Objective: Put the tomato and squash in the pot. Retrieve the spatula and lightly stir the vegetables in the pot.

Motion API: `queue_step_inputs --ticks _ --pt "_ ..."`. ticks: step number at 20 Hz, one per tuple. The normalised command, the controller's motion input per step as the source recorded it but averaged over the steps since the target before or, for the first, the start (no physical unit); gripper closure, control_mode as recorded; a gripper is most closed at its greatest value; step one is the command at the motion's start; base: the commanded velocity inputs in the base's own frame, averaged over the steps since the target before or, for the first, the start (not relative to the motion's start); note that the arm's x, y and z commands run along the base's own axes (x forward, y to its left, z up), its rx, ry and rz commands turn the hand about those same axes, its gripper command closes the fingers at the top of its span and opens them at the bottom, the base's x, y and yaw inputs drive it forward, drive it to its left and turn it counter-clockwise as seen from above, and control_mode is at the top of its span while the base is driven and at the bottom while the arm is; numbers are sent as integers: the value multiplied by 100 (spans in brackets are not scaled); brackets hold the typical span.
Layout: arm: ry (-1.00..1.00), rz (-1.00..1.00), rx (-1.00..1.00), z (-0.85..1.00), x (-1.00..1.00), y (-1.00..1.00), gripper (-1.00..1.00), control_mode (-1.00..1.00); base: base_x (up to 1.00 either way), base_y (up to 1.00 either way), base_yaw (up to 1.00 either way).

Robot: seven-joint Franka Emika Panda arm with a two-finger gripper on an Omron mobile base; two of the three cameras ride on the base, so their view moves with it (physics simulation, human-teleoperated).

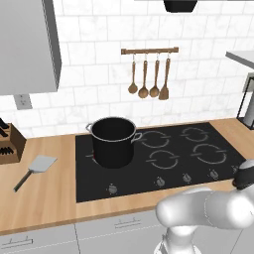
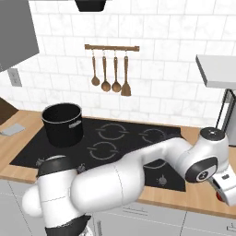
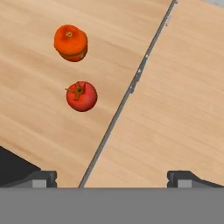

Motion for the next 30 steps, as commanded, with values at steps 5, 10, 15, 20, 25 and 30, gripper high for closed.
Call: queue_step_inputs --ticks 5,10,15,20,25,30 --pt "0 2 0 -27 14 -7 -100 -100 0 0 0" --pt "0 1 0 -29 18 -16 -100 -100 0 0 0" --pt "0 1 0 -25 25 -16 -100 -100 0 0 0" --pt "0 2 0 -19 24 -18 -100 -100 0 0 0" --pt "0 2 0 -16 12 -28 -100 -100 0 0 0" --pt "0 2 2 -13 1 -28 -100 -100 0 0 0"
